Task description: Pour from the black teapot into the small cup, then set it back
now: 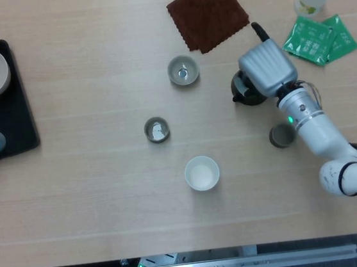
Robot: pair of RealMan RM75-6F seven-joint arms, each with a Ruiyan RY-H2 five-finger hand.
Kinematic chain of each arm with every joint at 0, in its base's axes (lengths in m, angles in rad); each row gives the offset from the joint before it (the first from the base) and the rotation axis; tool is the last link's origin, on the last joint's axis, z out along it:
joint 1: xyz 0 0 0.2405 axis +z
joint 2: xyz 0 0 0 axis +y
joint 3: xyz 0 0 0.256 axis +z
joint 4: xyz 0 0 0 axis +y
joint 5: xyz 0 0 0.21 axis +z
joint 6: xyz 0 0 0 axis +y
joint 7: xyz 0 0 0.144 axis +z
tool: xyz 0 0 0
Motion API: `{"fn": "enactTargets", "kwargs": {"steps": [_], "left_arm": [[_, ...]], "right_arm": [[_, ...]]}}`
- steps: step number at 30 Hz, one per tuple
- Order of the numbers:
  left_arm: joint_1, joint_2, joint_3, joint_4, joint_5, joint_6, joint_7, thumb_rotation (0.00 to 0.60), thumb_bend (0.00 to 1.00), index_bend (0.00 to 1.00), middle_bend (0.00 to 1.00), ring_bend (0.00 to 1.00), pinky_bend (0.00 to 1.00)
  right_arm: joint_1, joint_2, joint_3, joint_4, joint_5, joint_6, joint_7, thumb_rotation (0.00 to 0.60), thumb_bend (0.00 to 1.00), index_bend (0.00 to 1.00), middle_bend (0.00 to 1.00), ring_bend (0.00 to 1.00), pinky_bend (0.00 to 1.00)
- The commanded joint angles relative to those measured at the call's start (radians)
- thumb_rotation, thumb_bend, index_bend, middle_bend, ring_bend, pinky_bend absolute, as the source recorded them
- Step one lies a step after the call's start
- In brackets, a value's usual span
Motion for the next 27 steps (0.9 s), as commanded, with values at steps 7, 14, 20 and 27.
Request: {"fn": "enactTargets", "kwargs": {"steps": [7,14,20,27], "left_arm": [[-0.001,0.000,0.000,0.000,0.002,0.000,0.000,0.600,0.29,0.23,0.24,0.18,0.10],[0.000,0.002,-0.001,0.000,0.002,0.002,-0.002,0.600,0.29,0.23,0.24,0.18,0.10],[-0.002,0.003,-0.003,0.001,0.004,0.004,-0.007,0.600,0.29,0.23,0.24,0.18,0.10],[-0.012,0.002,-0.003,0.004,0.019,0.002,-0.008,0.600,0.29,0.23,0.24,0.18,0.10]], "right_arm": [[0.006,0.025,-0.012,-0.040,0.017,-0.010,-0.005,0.317,0.37,0.43,0.50,0.42,0.02],[0.004,0.069,-0.012,-0.101,-0.002,0.018,0.005,0.312,0.36,0.21,0.32,0.22,0.01],[-0.025,0.134,-0.022,-0.182,-0.085,0.109,0.018,0.316,0.36,0.20,0.26,0.15,0.01],[-0.112,0.229,-0.051,-0.289,-0.192,0.277,0.026,0.579,0.39,0.20,0.30,0.14,0.01]]}}
